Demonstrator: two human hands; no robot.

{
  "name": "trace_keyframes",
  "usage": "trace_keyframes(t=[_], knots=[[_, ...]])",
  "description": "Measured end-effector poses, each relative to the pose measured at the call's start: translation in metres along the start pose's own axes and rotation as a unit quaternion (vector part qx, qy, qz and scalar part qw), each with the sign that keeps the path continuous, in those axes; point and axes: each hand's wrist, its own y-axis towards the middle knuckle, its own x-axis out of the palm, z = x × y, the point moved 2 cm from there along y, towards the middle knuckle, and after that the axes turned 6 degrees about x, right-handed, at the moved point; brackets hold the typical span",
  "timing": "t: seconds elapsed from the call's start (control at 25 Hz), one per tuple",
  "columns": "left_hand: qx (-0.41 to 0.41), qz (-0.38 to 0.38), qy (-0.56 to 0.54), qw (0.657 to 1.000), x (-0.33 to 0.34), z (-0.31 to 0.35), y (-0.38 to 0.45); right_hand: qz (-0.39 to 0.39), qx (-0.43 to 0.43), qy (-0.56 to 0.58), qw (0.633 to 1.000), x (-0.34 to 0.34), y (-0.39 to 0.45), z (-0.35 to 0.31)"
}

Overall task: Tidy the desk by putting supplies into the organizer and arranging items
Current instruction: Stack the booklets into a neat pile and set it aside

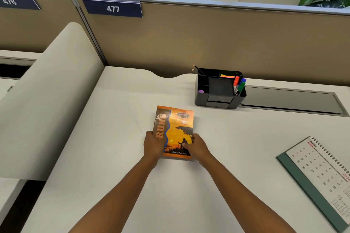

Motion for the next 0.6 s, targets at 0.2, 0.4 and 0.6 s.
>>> trace_keyframes(t=[0.2, 0.4, 0.6], knots=[[0.008, 0.001, 0.037, 0.999, -0.021, 0.018, 0.073, -0.008, 0.024, 0.108, 0.994, 0.016, 0.035, -0.034], [0.012, 0.046, 0.063, 0.997, -0.026, 0.029, 0.131, 0.051, 0.003, 0.093, 0.994, 0.029, 0.068, -0.078], [0.043, 0.080, 0.073, 0.993, -0.032, 0.034, 0.176, 0.078, -0.024, 0.082, 0.993, 0.040, 0.101, -0.119]])
